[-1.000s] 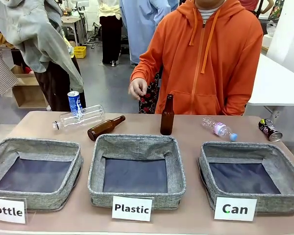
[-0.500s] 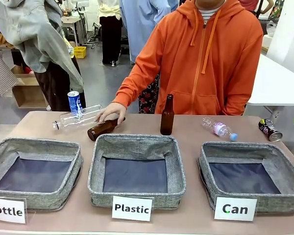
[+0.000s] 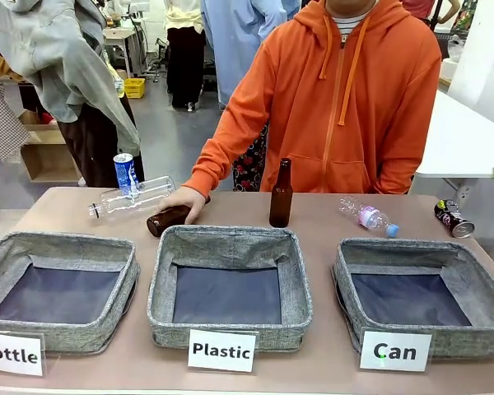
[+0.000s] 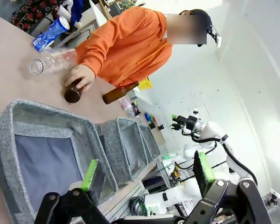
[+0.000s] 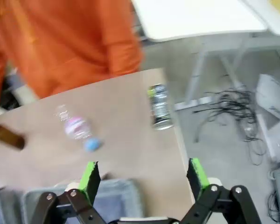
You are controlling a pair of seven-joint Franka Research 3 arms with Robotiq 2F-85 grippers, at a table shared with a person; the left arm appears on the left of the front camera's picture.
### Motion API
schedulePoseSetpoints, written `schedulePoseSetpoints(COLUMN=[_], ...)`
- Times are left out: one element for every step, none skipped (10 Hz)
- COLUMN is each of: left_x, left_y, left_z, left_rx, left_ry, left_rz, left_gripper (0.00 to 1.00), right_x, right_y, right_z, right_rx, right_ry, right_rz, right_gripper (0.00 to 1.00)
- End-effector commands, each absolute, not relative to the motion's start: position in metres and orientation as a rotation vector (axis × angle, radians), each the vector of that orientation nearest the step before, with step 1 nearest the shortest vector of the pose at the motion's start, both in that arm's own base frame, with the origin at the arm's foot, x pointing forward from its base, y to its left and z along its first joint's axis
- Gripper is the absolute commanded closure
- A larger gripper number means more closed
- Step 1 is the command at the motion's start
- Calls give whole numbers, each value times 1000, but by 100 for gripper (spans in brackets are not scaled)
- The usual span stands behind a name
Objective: Sort the can waste into the basket.
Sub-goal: Pick up the can waste from the table and place it in the right Fabric basket.
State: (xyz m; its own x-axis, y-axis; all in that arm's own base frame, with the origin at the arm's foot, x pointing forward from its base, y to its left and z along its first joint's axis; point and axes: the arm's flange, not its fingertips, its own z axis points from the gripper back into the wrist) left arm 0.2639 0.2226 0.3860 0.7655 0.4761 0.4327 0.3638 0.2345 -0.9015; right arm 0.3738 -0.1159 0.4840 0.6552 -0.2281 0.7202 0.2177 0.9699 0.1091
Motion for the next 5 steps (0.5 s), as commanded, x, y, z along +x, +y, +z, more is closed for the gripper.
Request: schedulePoseSetpoints(left_x=[264, 264, 264, 264, 264], left_y=[222, 222, 222, 222, 222], left_z=[386, 386, 386, 386, 386], left_rx=[-1381, -1381, -1381, -1381, -1381], left_ry=[-790, -790, -790, -790, -790], left_rz=[70, 70, 70, 70, 70], left_gripper=[0, 0, 0, 0, 0], right_x=[342, 337, 331, 377, 377], right_y=[-117, -125, -129, -150, -150], right_z=[451, 449, 449, 459, 459], right_rx=[-252, -247, -174, -193, -193], right_ry=[-707, -709, -804, -792, -792], right_rz=[-487, -509, -546, -411, -411], right_gripper=[0, 0, 0, 0, 0])
